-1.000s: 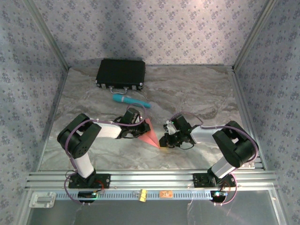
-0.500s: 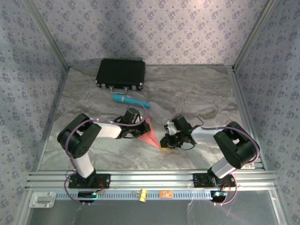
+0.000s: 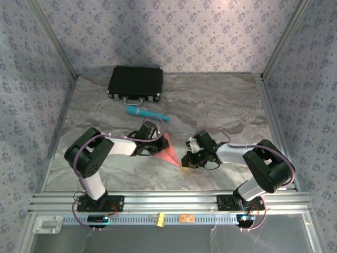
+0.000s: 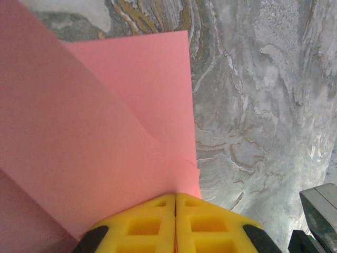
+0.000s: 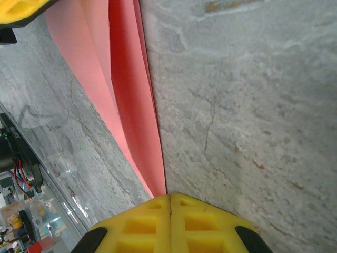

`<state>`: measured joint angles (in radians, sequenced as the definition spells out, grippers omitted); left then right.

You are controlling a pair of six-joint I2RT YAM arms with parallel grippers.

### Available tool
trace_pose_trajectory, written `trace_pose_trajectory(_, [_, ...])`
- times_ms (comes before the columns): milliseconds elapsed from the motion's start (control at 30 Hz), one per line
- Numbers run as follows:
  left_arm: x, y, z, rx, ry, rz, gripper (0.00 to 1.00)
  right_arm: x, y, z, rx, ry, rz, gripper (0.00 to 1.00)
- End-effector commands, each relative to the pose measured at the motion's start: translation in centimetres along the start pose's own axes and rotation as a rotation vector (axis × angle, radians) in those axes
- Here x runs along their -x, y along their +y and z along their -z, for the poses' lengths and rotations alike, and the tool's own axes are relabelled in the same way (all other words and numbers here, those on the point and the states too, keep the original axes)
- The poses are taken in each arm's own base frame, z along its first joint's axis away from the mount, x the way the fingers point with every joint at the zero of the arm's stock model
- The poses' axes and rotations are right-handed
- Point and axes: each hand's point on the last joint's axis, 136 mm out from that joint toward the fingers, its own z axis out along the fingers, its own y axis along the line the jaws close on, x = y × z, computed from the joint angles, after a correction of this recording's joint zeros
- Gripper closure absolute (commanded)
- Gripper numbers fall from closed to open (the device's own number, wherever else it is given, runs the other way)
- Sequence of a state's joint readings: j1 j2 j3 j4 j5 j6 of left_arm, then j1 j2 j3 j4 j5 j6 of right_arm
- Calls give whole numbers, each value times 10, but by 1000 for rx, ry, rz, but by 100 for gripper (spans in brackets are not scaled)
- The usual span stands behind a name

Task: Fold a paper plane with a square sheet of paper (pick it up from the middle)
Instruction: Fourth fold the wing at the center of the table.

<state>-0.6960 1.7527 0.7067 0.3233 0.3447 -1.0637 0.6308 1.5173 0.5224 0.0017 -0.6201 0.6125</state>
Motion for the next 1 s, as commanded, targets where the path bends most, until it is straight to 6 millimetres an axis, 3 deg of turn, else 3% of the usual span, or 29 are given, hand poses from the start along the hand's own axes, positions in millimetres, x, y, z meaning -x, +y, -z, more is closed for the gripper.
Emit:
trace_pose_trajectory(0, [-6,30,-6,91,16,26,91,-31,-30,-2,-120,97,-92,93])
trace_pose_trajectory(200, [-7,30,-5,92,15,24,92,-20,-21,7,-128,48,-69,90])
trace_pose_trajectory(433, [-6,28,-5,88,15,18,91,18,29,29,-12,-57,38,91])
trace_pose_trajectory(567, [-7,27,-5,88,17,16,91,29,51,22,61,-48,68,93])
trace_pose_trajectory(733, [-7,27,-6,87,19,15,92,38,63,2,51,-11,93,94])
trace_pose_trajectory(967, [-7,26,-5,86,18,15,92,48,55,-20,10,8,91,94])
